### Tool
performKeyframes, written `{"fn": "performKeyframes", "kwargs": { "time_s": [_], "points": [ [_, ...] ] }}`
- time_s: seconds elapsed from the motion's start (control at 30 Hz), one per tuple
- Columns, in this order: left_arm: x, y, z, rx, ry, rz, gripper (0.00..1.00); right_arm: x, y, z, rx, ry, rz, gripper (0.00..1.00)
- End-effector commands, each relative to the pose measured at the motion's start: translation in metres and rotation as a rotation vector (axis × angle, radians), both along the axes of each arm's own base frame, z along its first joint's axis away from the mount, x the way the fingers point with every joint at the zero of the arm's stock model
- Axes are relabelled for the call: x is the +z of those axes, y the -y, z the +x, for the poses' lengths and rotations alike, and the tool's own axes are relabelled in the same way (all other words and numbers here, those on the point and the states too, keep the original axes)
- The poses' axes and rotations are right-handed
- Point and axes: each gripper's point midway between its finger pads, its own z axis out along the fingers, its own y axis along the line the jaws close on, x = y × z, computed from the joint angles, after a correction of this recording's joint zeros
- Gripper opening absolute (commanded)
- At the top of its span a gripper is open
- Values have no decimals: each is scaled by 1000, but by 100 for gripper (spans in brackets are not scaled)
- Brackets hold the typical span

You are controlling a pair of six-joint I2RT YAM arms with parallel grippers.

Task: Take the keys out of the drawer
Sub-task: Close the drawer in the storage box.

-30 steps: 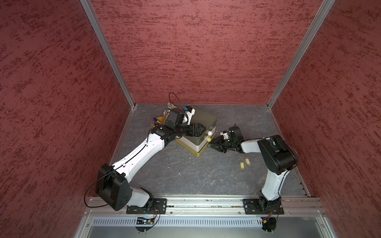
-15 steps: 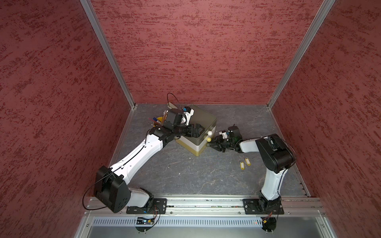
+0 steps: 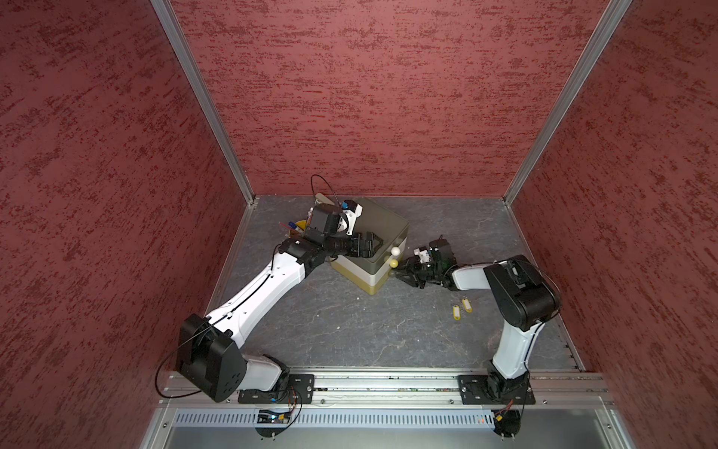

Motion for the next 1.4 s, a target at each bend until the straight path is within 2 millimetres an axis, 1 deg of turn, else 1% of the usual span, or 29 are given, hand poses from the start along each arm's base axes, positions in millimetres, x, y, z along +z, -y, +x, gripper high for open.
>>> {"fn": "performKeyframes", "kwargs": {
  "time_s": [0.0, 0.2, 0.33, 0.43, 0.57, 0.73, 0.9, 1.0, 1.17, 1.3, 1.37],
  "points": [
    [-37, -16, -17, 29, -153, 85, 100, -18, 5, -25, 29, -66, -85, 44],
    [-28, -17, -12, 43, -125, 78, 100, -11, 12, -31, 55, -53, -143, 45],
    [-24, -17, -9, 53, -111, 70, 100, -6, 22, -35, 76, -46, -218, 45],
    [-19, -17, -6, 58, -98, 66, 100, 0, 32, -34, 84, -27, -291, 46],
    [-13, -17, -3, 64, -78, 59, 100, 12, 41, -32, 121, 15, -373, 47],
    [-7, -16, 2, 68, -52, 48, 100, 30, 42, -24, 162, 84, -407, 48],
    [-1, -17, 7, 77, -31, 38, 100, 38, 42, -22, 178, 108, -415, 49],
    [0, -17, 7, 81, -33, 37, 100, 36, 40, -22, 187, 103, -401, 49],
    [3, -20, 5, 93, -28, 41, 100, 23, 33, -19, 193, 80, -370, 49],
    [10, -22, 5, 100, -17, 37, 100, 15, 24, -9, 180, 67, -323, 49],
    [18, -23, 5, 103, 4, 29, 100, 10, 19, -3, 172, 55, -299, 49]
  ]
}}
